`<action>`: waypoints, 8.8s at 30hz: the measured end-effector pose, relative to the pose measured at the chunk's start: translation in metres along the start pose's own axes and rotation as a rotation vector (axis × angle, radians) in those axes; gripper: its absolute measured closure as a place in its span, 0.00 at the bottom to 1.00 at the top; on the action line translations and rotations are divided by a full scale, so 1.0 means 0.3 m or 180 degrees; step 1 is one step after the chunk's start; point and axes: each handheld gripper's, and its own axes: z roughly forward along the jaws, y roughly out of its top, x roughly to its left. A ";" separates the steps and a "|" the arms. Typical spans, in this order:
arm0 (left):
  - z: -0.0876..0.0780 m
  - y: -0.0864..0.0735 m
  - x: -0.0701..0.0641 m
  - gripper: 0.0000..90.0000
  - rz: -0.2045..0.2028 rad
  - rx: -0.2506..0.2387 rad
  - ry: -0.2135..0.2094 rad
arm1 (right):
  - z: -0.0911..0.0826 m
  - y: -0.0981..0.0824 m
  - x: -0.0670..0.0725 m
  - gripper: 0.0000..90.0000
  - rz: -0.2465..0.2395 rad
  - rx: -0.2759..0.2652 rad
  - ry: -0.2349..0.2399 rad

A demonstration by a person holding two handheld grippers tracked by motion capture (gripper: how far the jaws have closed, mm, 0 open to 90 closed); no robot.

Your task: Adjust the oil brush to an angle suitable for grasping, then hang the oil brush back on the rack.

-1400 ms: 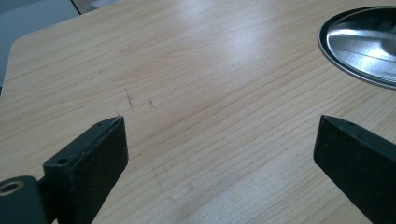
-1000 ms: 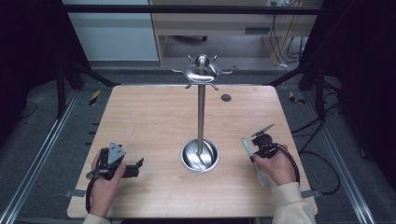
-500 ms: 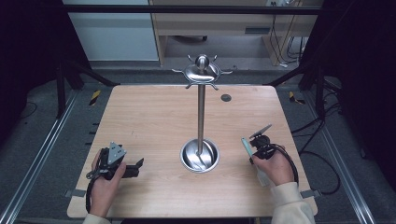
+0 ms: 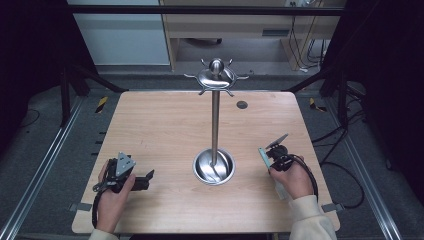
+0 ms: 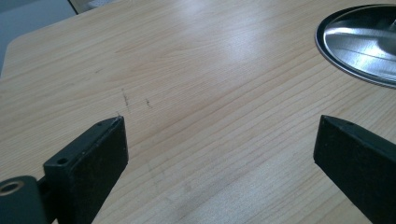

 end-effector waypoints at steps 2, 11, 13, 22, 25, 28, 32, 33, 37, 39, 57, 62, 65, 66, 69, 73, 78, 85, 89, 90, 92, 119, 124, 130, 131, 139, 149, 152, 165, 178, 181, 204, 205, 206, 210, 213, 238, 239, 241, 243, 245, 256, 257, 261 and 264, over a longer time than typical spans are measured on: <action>0.000 0.000 0.000 0.03 0.0000 0.0001 0.0000 | 0.000 0.000 0.001 0.89 0.0003 -0.0002 -0.0003; 0.000 0.000 0.000 0.03 -0.0002 -0.0003 -0.0006 | -0.023 0.003 0.005 0.92 -0.0052 -0.0081 0.0045; -0.001 0.000 0.001 0.03 -0.0002 -0.0007 0.0001 | -0.035 0.004 0.000 0.92 -0.0052 -0.0118 0.0054; -0.007 -0.005 0.006 0.03 -0.0019 -0.0004 0.0033 | -0.132 0.040 -0.034 0.92 -0.0022 -0.0412 0.0077; -0.008 -0.005 0.005 0.03 -0.0016 -0.0007 0.0030 | -0.173 0.076 -0.051 0.92 0.0005 -0.0577 0.0106; -0.009 -0.005 0.006 0.03 -0.0027 -0.0018 0.0027 | -0.187 0.084 -0.060 0.92 0.0072 -0.0744 0.0116; -0.006 -0.001 0.009 0.03 -0.0041 -0.0027 0.0012 | -0.189 0.066 -0.067 0.92 0.0043 -0.0886 0.0037; -0.006 -0.001 0.010 0.03 -0.0048 -0.0034 0.0011 | -0.190 0.060 -0.068 0.92 0.0045 -0.0926 0.0039; -0.006 0.000 0.009 0.03 -0.0043 -0.0035 0.0004 | -0.198 0.035 -0.068 0.92 0.0034 -0.1143 0.0002; -0.006 0.000 0.008 0.03 -0.0042 -0.0036 0.0003 | -0.204 0.032 -0.066 0.92 0.0028 -0.1180 -0.0008; -0.009 0.001 0.017 0.03 -0.0073 -0.0051 0.0001 | -0.281 0.007 -0.083 0.92 0.0035 -0.1698 0.0037; -0.012 0.000 0.016 0.03 -0.0074 -0.0064 0.0011 | -0.307 -0.001 -0.083 0.92 0.0025 -0.1818 0.0050; -0.011 0.000 0.017 0.03 -0.0077 -0.0064 0.0012 | -0.329 -0.006 -0.082 0.92 0.0032 -0.1908 0.0082; -0.010 0.000 0.017 0.03 -0.0079 -0.0068 0.0010 | -0.336 -0.007 -0.082 0.92 0.0029 -0.1940 0.0085; -0.009 0.000 0.018 0.03 -0.0079 -0.0065 0.0006 | -0.358 -0.011 -0.082 0.92 0.0025 -0.2026 0.0153; -0.009 0.001 0.015 0.03 -0.0071 -0.0064 0.0004 | -0.379 -0.016 -0.077 0.92 0.0010 -0.2080 0.0167; -0.010 0.001 0.016 0.03 -0.0076 -0.0070 0.0004 | -0.397 -0.022 -0.079 0.92 0.0009 -0.2152 0.0213; -0.009 0.001 0.016 0.03 -0.0071 -0.0076 -0.0006 | -0.417 -0.027 -0.082 0.92 0.0013 -0.2211 0.0274; -0.010 0.001 0.015 0.03 -0.0068 -0.0073 -0.0005 | -0.435 -0.033 -0.081 0.92 -0.0004 -0.2287 0.0307; -0.011 0.001 0.015 0.03 -0.0069 -0.0072 -0.0005 | -0.445 -0.035 -0.078 0.92 0.0005 -0.2316 0.0319; -0.011 0.001 0.015 0.03 -0.0072 -0.0071 -0.0004 | -0.455 -0.038 -0.078 0.92 -0.0026 -0.2347 0.0343; -0.010 0.001 0.015 0.03 -0.0075 -0.0073 0.0002 | -0.643 -0.102 0.032 0.92 -0.0325 -0.2993 0.0731; -0.009 0.002 0.013 0.03 -0.0065 -0.0064 -0.0004 | -0.665 -0.103 0.052 0.92 -0.0438 -0.3129 0.0809; -0.012 0.000 0.017 0.03 -0.0066 -0.0059 0.0008 | -0.689 -0.122 0.106 0.92 -0.0519 -0.3250 0.0840; -0.011 0.000 0.017 0.03 -0.0082 -0.0073 0.0009 | -0.695 -0.125 0.124 0.92 -0.0544 -0.3280 0.0832; -0.012 0.000 0.017 0.03 -0.0079 -0.0073 0.0007 | -0.742 -0.142 0.221 0.92 -0.0801 -0.3393 0.0823; -0.012 0.000 0.017 0.03 -0.0079 -0.0070 0.0005 | -0.749 -0.163 0.258 0.92 -0.0836 -0.3442 0.0820; -0.011 0.000 0.016 0.03 -0.0073 -0.0067 0.0004 | -0.753 -0.168 0.271 0.92 -0.0869 -0.3451 0.0814; -0.011 0.001 0.014 0.03 -0.0067 -0.0068 -0.0006 | -0.741 -0.152 0.304 0.92 -0.0901 -0.3401 0.0782; -0.009 0.001 0.012 0.03 -0.0056 -0.0056 -0.0018 | -0.692 -0.116 0.326 0.92 -0.0798 -0.3446 0.0847; -0.009 0.001 0.012 0.03 -0.0059 -0.0060 -0.0015 | -0.681 -0.110 0.335 0.92 -0.0756 -0.3477 0.0846; -0.010 0.001 0.013 0.03 -0.0060 -0.0058 -0.0017 | -0.654 -0.088 0.354 0.92 -0.0707 -0.3532 0.0886; -0.010 0.001 0.013 0.03 -0.0060 -0.0059 -0.0017 | -0.653 -0.088 0.353 0.92 -0.0707 -0.3532 0.0889; -0.010 0.001 0.013 0.03 -0.0060 -0.0059 -0.0016 | -0.653 -0.087 0.354 0.93 -0.0713 -0.3531 0.0885; -0.010 0.001 0.012 0.03 -0.0059 -0.0062 -0.0013 | -0.653 -0.085 0.358 1.00 -0.0744 -0.3533 0.0893; -0.010 0.001 0.012 0.03 -0.0058 -0.0062 -0.0014 | -0.655 -0.086 0.366 0.98 -0.0819 -0.3575 0.0926; -0.011 0.002 0.014 0.03 -0.0073 -0.0080 -0.0004 | -0.652 -0.083 0.261 0.68 -0.0456 -0.3365 0.0376; -0.011 0.002 0.015 0.03 -0.0074 -0.0082 -0.0004 | -0.648 -0.081 0.257 0.65 -0.0433 -0.3354 0.0359; -0.012 0.001 0.015 0.03 -0.0078 -0.0084 -0.0002 | -0.640 -0.075 0.249 0.59 -0.0420 -0.3316 0.0323; -0.012 0.001 0.016 0.03 -0.0080 -0.0084 -0.0002 | -0.633 -0.071 0.242 0.54 -0.0404 -0.3287 0.0276; -0.012 0.002 0.016 0.03 -0.0079 -0.0087 -0.0003 | -0.626 -0.067 0.236 0.49 -0.0369 -0.3266 0.0249; -0.012 0.001 0.016 0.03 -0.0083 -0.0088 -0.0009 | -0.605 -0.054 0.196 0.21 -0.0275 -0.3223 -0.0057; -0.012 0.001 0.016 0.03 -0.0086 -0.0090 -0.0007 | -0.604 -0.054 0.191 0.18 -0.0256 -0.3229 -0.0084; -0.012 0.002 0.016 0.03 -0.0083 -0.0093 -0.0010 | -0.601 -0.056 0.173 0.13 -0.0198 -0.3249 -0.0168; -0.012 0.002 0.015 0.03 -0.0077 -0.0096 -0.0011 | -0.595 -0.056 0.156 0.10 -0.0215 -0.3247 -0.0182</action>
